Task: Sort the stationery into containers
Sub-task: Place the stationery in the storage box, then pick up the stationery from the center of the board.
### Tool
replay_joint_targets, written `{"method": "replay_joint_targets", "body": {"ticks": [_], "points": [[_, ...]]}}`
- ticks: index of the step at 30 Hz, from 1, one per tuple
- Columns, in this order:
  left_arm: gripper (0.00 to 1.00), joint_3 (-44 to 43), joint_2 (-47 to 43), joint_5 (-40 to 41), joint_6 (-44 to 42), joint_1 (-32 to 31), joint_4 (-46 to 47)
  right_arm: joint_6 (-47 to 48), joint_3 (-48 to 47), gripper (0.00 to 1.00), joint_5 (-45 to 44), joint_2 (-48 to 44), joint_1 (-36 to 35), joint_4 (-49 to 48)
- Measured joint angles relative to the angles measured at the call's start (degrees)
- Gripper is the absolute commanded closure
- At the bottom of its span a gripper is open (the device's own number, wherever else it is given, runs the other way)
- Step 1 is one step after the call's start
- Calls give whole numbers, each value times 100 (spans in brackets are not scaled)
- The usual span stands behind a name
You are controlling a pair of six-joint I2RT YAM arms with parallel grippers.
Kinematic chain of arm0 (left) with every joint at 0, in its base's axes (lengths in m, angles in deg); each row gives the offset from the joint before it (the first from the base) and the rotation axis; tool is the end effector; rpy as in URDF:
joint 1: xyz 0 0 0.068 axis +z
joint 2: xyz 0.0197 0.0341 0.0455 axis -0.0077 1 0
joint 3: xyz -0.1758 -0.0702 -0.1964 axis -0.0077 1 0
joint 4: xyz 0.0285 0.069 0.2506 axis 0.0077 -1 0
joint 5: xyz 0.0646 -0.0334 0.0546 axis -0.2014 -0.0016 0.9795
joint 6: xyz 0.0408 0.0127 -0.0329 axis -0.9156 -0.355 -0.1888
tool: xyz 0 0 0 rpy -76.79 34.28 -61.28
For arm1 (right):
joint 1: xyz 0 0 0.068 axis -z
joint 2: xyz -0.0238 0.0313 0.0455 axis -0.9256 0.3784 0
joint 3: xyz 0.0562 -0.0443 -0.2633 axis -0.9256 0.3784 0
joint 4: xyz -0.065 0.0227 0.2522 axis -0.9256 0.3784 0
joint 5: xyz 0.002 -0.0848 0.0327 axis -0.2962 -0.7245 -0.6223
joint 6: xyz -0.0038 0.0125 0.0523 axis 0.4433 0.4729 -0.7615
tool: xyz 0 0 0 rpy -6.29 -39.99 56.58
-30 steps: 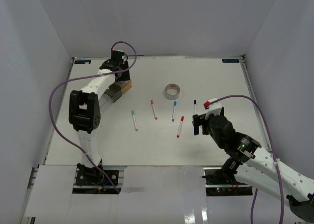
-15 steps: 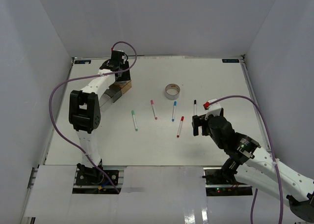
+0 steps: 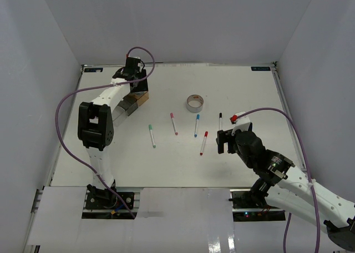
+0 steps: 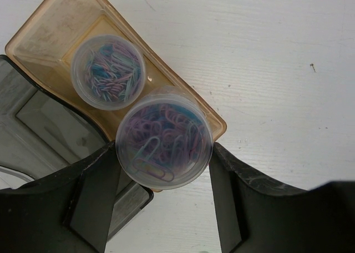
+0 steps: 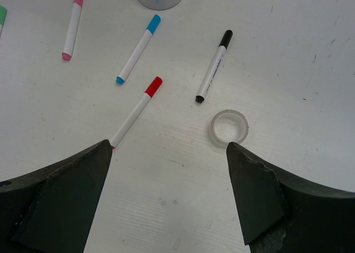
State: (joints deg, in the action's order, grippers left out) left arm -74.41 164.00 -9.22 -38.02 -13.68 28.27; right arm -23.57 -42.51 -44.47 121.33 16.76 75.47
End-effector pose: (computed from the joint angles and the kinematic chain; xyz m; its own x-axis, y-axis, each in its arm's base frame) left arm 0.4461 -0.0979 0.2406 -0.7467 -0.0492 -0.6633 -0.0651 0.9979 -0.0007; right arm 0.1063 0.1019 0.2742 -0.3601 -0.0974 -0.9278 -0.2908 0.9567 0.0124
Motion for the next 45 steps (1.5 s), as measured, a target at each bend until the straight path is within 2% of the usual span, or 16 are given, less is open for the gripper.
{"method": "replay_joint_targets", "body": {"ticks": [7,18,22,28,32,34,38,39,42,45], "points": [[41,0,2,-63,-44,4,-26,-7,2,10,20,0,0,0],[6,0,17,-68,-76,39,-20,-11,70,10,22,120,0,2],[2,0,17,-70,-83,39,-22,-26,70,10,42,173,0,0],[2,39,-138,-216,-31,39,-68,-72,2,9,42,509,39,-4],[2,498,-964,-479,70,42,-90,-98,-409,6,214,1244,354,-31],[2,964,-1727,-658,142,42,-107,-111,-673,2,369,1644,669,-103],[2,2103,-3414,-933,293,42,11,-101,-1226,0,769,2481,1296,-319],[2,2402,-3825,-1027,332,42,2,-90,-1399,5,846,2695,1416,-337],[2,3230,-4865,-1283,415,42,-17,-50,-2081,6,1078,3532,1703,-516],[2,3794,-5447,-1495,474,42,-146,-24,-2750,11,1226,4308,1862,-614]]}}
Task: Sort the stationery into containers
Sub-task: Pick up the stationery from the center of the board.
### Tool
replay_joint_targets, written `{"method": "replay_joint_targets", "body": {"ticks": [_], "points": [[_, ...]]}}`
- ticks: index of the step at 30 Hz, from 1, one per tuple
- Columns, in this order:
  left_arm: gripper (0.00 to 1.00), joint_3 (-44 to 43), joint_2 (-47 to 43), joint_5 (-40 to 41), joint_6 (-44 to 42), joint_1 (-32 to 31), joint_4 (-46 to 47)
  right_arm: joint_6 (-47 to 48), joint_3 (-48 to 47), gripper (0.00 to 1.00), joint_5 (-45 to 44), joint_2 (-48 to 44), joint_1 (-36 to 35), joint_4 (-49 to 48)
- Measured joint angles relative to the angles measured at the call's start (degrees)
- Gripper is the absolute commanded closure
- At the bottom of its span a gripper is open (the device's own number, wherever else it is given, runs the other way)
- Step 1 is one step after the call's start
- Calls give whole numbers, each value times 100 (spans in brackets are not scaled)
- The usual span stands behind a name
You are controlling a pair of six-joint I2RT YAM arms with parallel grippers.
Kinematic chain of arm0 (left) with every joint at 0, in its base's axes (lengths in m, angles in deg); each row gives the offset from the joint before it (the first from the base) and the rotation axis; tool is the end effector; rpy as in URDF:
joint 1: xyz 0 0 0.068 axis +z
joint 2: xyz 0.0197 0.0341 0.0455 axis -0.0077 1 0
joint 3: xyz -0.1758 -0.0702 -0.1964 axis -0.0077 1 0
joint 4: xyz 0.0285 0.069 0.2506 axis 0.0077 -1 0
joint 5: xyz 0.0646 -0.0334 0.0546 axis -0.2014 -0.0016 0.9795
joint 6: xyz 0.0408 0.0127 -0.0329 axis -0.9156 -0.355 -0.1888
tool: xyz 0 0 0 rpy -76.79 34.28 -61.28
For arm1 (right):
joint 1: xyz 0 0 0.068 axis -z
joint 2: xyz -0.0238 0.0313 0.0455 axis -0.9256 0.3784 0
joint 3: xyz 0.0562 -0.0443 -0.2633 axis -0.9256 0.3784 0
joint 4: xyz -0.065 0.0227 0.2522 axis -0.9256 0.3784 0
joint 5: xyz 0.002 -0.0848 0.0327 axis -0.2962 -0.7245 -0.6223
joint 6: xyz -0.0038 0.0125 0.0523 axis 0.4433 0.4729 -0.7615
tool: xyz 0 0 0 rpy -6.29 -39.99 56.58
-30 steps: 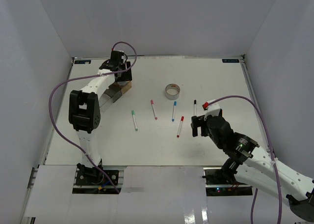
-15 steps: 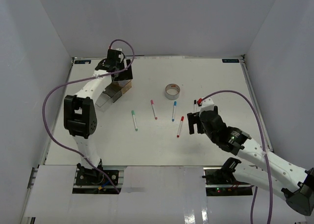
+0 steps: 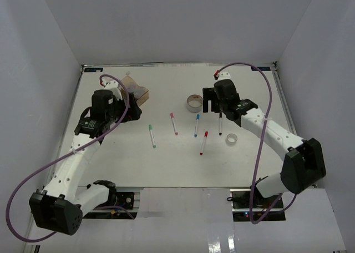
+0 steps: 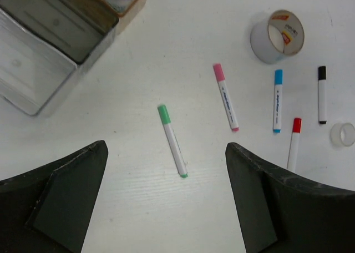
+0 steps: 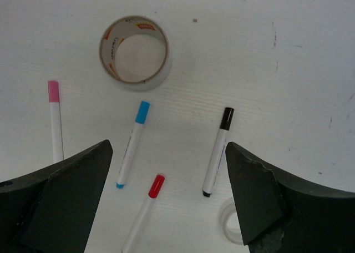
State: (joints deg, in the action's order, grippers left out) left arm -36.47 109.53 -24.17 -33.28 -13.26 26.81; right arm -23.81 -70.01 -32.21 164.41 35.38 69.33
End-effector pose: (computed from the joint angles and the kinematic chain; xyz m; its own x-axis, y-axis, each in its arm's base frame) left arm 0.2259 -0.0539 0.3284 -0.6113 -0.1708 -0.7727 0.0940 0.9538 -0.2852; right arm 0.2662 0.1551 0.2945 -0.5444 -0.0547 -0.8371 -0.1483 0.9884 0.0318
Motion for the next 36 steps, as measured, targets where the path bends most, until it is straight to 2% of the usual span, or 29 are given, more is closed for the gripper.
{"method": "replay_joint_targets", "body": {"ticks": [5,12,22,23,28,36], "points": [[2,625,-507,-155,81,0,-260,-9,-986,16,164,1353,177,-205],[2,949,-763,-238,197,0,-306,-37,-1810,28,243,2704,323,-225],[2,1165,-769,-420,262,0,-258,-109,-2612,35,278,3663,365,-313],[2,1172,-767,-442,280,0,-258,-118,-2632,41,278,3711,365,-310],[2,1172,-765,-525,323,0,-212,-173,-2653,50,280,3954,402,-308],[2,1172,-693,-671,431,0,-144,-179,-2691,84,367,4092,431,-304]]}}
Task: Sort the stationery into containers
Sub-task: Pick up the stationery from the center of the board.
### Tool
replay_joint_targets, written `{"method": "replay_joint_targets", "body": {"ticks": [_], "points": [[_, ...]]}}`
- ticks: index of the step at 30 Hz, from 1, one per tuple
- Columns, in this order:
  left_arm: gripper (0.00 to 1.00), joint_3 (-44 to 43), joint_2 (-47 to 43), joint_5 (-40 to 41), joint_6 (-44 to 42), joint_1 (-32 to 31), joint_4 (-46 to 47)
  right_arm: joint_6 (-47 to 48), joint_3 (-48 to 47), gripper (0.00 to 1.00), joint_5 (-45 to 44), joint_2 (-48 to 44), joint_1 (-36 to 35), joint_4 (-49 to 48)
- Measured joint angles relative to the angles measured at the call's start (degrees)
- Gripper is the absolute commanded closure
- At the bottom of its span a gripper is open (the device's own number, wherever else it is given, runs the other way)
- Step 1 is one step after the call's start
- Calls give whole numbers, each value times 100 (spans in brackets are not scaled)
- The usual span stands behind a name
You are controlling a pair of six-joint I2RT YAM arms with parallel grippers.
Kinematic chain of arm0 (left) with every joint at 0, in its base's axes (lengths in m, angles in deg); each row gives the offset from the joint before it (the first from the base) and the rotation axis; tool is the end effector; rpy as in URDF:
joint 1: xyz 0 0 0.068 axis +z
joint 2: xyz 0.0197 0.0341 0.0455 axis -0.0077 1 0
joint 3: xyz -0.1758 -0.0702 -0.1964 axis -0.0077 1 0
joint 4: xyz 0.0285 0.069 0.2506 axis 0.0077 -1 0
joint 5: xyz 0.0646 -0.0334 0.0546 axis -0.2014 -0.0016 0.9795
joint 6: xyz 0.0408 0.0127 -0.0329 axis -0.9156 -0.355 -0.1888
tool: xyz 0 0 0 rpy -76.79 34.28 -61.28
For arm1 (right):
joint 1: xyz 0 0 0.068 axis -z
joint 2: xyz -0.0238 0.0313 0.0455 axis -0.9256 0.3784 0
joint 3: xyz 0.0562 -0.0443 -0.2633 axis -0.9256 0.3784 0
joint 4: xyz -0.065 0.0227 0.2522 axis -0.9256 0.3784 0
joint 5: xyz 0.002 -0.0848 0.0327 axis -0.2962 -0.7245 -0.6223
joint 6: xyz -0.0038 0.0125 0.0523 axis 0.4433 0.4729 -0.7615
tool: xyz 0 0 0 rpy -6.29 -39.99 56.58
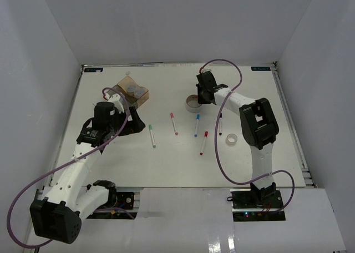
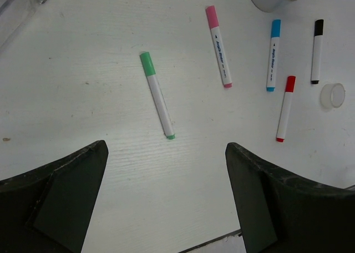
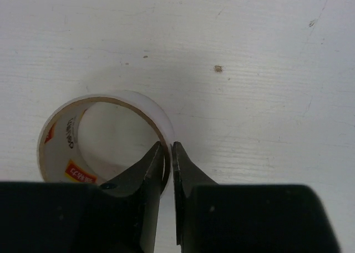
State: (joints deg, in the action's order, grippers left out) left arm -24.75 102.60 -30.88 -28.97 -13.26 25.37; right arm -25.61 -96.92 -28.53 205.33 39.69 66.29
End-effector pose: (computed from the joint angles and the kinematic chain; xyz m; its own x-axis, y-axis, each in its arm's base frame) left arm 0.1939 -0.0508 0.2815 -0.7236 -0.2121 -0.6568 0.0889 0.9151 -0.3934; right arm 0.4155 0.2110 0.1886 -0.6950 -0.0541 -0.7169 -0.0977 0.9950 0.0197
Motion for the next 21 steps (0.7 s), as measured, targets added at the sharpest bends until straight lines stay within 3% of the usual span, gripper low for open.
{"method": "replay_joint_targets", "body": {"ticks": [2,7,15,21], "points": [[2,0,48,-66,63,0,15,39,-11,92,20,0,0,-2],[2,-24,192,-310,293,0,57,127,249,92,243,-254,-2,-120],[2,-297,625,-861,1045,-70,439,192,2039,92,918,-2476,-251,-667],[2,-667,1196,-960,1652,-802,828,52,2833,92,1268,-3486,-752,-1161]]}}
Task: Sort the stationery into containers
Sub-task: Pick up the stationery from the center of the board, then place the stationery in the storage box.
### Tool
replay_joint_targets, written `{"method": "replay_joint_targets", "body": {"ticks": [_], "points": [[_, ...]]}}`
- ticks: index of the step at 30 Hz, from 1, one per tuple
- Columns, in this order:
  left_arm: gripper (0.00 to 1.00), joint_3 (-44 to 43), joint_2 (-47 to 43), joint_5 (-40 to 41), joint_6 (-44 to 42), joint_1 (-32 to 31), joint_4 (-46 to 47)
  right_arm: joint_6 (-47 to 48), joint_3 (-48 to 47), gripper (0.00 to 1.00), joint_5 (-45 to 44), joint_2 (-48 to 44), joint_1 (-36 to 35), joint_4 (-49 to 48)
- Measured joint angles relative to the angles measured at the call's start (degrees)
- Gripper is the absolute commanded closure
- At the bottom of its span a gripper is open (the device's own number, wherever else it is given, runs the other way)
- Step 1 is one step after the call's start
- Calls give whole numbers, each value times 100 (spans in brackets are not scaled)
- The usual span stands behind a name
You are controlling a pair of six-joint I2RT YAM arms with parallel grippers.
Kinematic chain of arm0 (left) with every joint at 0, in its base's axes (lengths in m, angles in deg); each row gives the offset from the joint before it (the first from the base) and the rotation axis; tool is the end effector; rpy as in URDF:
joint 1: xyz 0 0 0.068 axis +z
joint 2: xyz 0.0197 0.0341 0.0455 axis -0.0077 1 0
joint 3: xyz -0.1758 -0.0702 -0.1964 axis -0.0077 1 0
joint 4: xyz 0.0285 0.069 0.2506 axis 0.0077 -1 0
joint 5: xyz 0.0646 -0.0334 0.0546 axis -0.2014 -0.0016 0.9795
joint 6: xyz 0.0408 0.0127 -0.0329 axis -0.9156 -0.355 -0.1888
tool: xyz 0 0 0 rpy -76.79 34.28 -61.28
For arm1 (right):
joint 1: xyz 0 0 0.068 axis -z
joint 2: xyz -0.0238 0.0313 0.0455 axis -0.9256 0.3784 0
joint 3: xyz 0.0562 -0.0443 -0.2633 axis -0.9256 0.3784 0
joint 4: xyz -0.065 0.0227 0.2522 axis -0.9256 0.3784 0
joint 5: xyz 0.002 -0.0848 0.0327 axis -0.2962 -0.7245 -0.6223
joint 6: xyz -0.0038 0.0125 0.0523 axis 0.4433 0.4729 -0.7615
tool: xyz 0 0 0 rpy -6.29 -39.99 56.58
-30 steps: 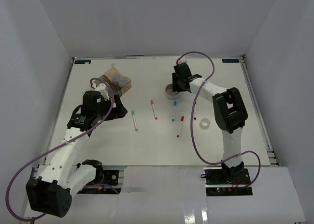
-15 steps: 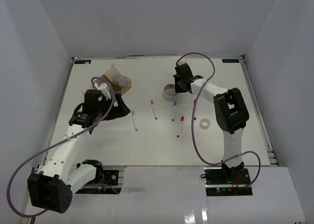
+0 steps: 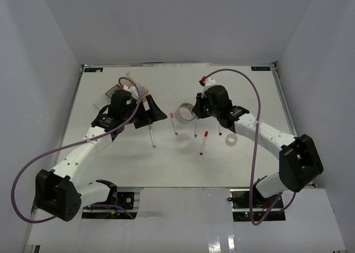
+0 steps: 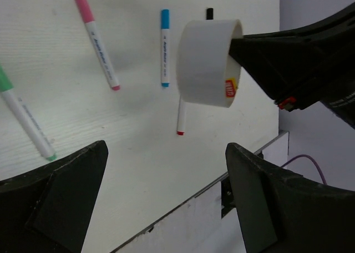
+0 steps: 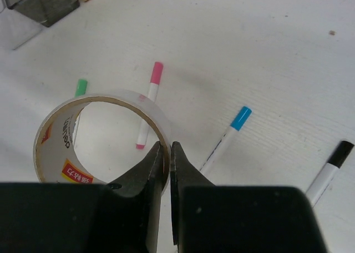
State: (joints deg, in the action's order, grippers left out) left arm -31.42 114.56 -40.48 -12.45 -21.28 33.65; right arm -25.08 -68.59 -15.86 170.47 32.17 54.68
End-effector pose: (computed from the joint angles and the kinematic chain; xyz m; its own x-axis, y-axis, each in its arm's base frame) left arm 0.2309 -0.1011 0.2907 -0.8149 -0.3147 -0.4868 0.1034 0.7473 -0.6563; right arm 0.2775 0.1966 0.2765 -0.5218 -0.0288 -0.8526 -0.4210 0.8779 0.2280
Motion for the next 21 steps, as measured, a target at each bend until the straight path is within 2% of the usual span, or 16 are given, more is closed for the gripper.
{"method": "replay_joint_targets", "body": {"ticks": [5,16,21], "points": [[2,-396,413,35,348,-715,376,-179,428,92,240,-356,-59,-177],[2,-800,1276,393,632,-1331,761,-332,557,92,496,-629,-81,-363],[9,-831,1488,476,662,-1384,763,-367,619,92,579,-640,-83,-457]]}}
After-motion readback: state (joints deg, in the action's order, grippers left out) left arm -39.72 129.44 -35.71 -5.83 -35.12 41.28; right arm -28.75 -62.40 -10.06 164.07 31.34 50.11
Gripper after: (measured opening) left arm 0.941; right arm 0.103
